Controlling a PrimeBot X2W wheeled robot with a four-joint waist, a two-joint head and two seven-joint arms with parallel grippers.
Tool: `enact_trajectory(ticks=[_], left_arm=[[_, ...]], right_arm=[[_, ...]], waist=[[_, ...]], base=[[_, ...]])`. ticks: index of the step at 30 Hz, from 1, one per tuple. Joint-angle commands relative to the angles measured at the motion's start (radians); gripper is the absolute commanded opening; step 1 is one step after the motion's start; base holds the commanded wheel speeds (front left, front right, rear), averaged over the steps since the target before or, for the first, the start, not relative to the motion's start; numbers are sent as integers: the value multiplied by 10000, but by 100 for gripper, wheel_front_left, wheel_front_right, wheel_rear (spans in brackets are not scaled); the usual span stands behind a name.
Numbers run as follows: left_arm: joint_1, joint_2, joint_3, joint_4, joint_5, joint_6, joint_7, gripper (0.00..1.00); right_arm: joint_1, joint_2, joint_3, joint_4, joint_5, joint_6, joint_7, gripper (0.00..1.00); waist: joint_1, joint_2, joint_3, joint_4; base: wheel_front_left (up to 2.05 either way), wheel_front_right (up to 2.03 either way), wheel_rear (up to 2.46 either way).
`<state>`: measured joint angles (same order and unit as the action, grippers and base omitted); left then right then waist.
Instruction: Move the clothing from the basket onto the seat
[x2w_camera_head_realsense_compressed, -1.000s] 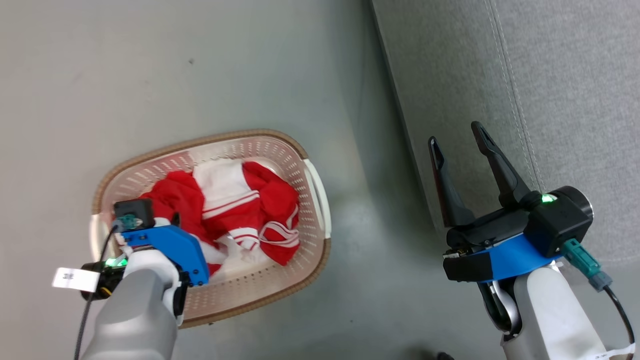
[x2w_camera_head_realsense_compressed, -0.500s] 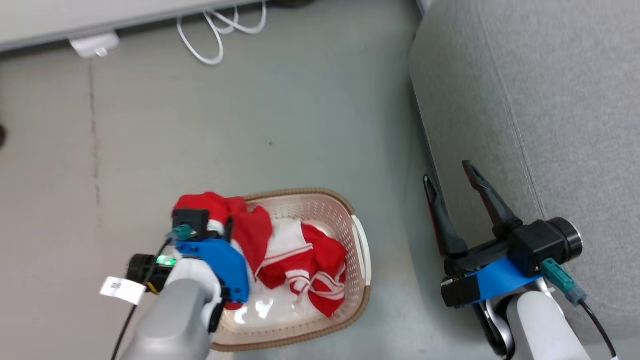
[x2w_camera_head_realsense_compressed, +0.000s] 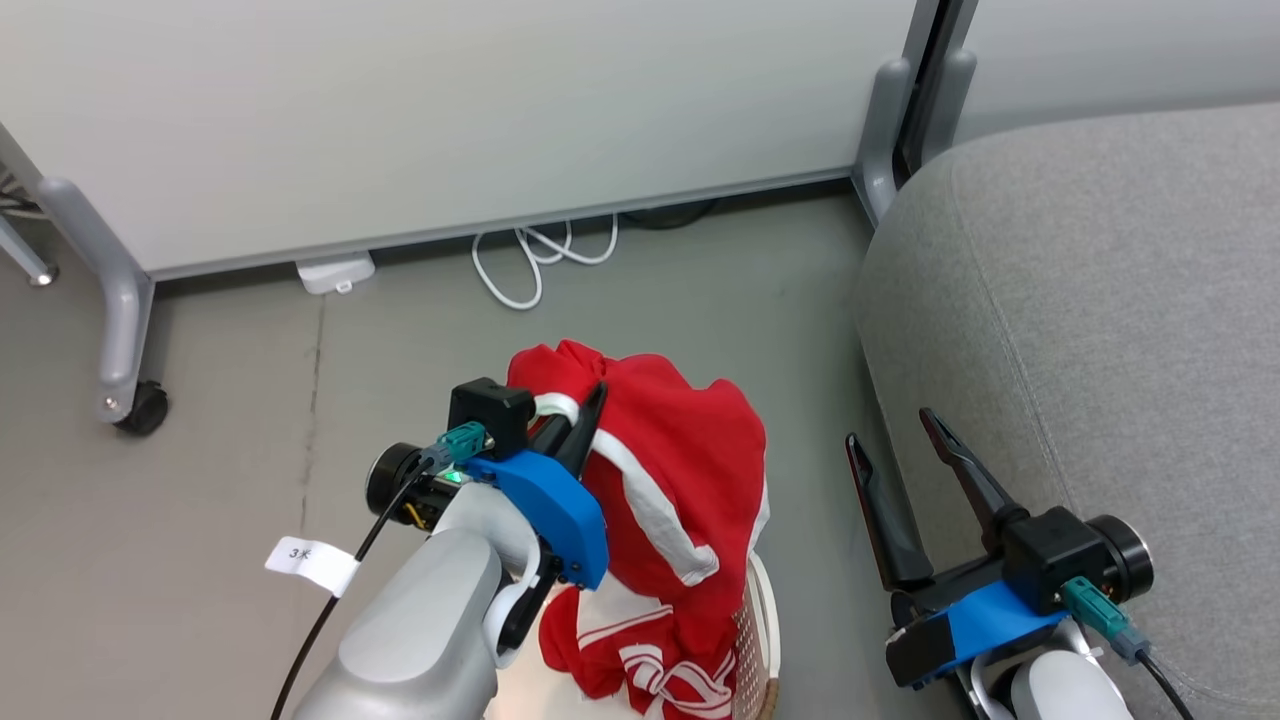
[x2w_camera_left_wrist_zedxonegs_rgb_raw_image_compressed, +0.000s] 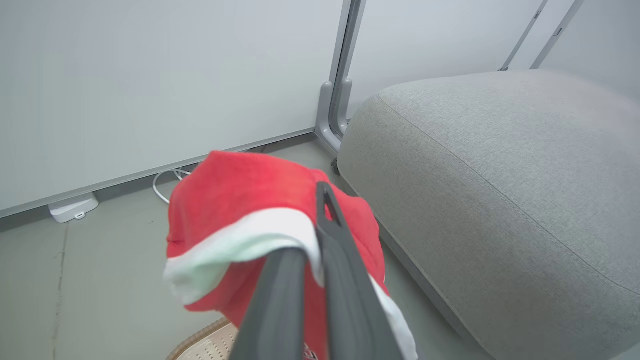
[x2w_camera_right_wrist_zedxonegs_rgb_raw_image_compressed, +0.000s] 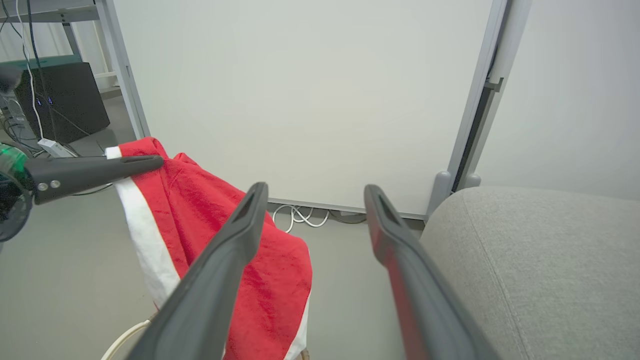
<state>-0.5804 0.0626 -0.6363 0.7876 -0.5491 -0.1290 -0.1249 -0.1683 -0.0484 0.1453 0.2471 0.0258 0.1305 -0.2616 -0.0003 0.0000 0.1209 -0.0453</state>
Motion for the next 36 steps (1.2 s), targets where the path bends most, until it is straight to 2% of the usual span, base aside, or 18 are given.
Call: enact_trajectory(ticks=[1,15,29,36], left_arm=[[-55,77,-70,-143,-86,-5,-18,0],[-1104,41,-624,-1496,-204,-2,291,0],[-1623,-49,-835,-1616,-475,48,342,0],[-1745,-69,-960,-1532,-558,58,308,0]], right_arm=[[122,-36,-3,18,-59,5,13,100],[356,-36,389,-102,4,5,465,100],[197,-36,1217,-111,229,5,851,100],[-291,-36,1846,194,842,5,1237,100]], waist=[[3,0,-246,34],[3,0,-949,-221],[3,0,-1093,-666],[3,0,-1057,-777]], base=[[0,0,0],[0,0,0],[0,0,0],[0,0,0]])
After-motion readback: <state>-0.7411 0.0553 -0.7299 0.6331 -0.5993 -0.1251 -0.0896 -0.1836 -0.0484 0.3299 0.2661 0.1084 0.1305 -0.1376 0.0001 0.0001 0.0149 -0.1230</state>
